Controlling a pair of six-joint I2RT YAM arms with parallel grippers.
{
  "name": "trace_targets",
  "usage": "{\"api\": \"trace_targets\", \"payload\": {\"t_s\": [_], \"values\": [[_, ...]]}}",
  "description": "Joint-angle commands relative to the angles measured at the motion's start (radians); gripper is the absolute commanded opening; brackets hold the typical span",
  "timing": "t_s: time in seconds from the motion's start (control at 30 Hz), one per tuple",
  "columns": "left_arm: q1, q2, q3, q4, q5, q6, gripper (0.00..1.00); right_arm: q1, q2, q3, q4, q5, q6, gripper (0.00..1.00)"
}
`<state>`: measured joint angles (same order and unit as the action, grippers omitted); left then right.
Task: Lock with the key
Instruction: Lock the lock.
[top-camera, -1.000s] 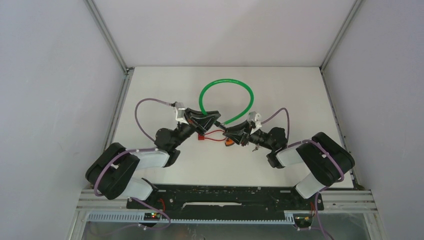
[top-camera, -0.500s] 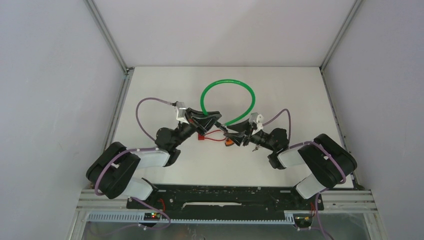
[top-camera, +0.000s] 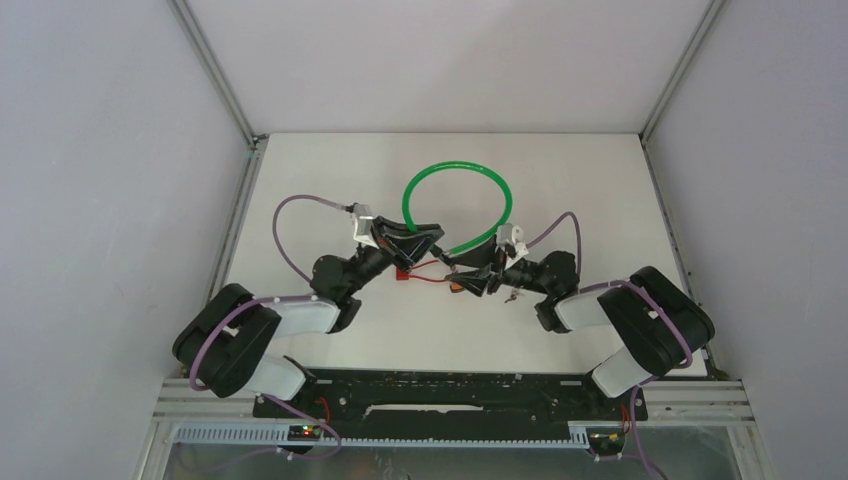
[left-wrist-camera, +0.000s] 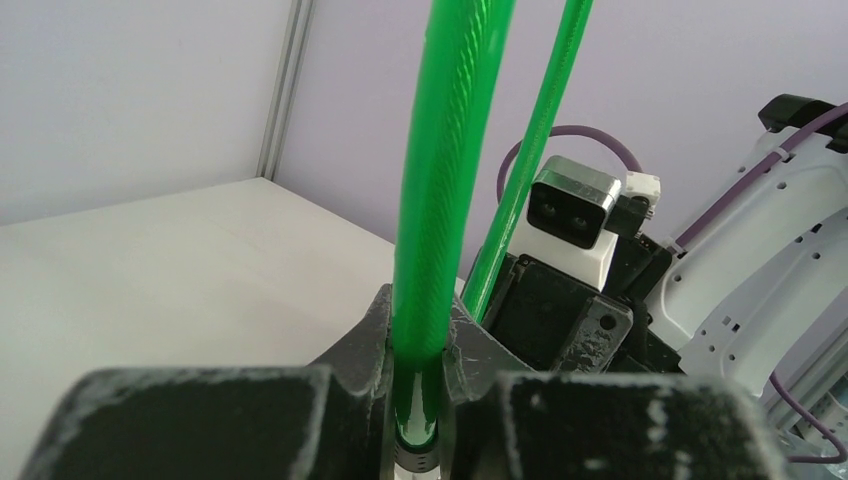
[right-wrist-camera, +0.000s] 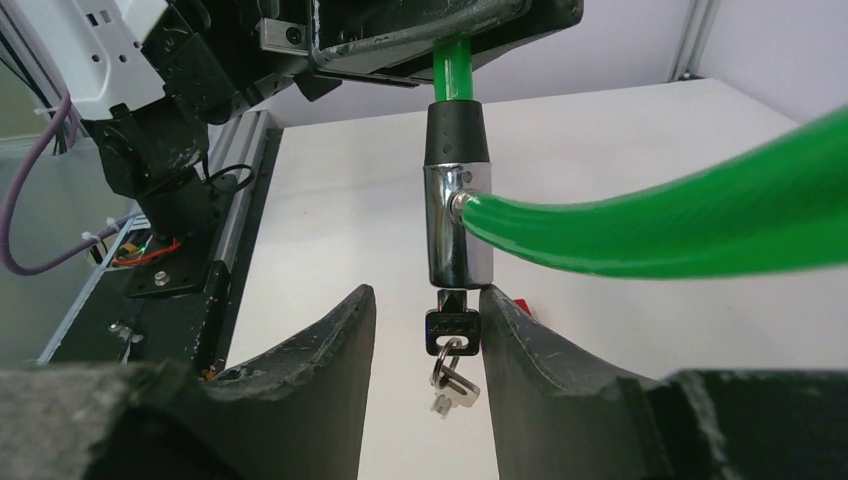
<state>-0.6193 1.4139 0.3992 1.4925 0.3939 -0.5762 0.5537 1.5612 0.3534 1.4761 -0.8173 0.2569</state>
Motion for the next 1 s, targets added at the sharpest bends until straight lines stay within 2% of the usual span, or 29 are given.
{"api": "trace_targets", "payload": {"t_s": [0.0, 0.23, 0.97], "values": [[-0.002, -0.015, 0.028, 0.102, -0.002, -0.001, 0.00, -0.022, -0.020, 0.025, 0.048, -0.035, 0.017, 0.45], [0.000, -0.021, 0.021, 0.101, -0.007, 0.002, 0.00, -0.079, -0.026, 0.000, 0.048, 0.019, 0.034, 0.42], [0.000, -0.008, 0.038, 0.102, 0.016, -0.010, 0.00, -0.071, 0.060, 0.042, 0.048, 0.012, 0.066, 0.38]]}}
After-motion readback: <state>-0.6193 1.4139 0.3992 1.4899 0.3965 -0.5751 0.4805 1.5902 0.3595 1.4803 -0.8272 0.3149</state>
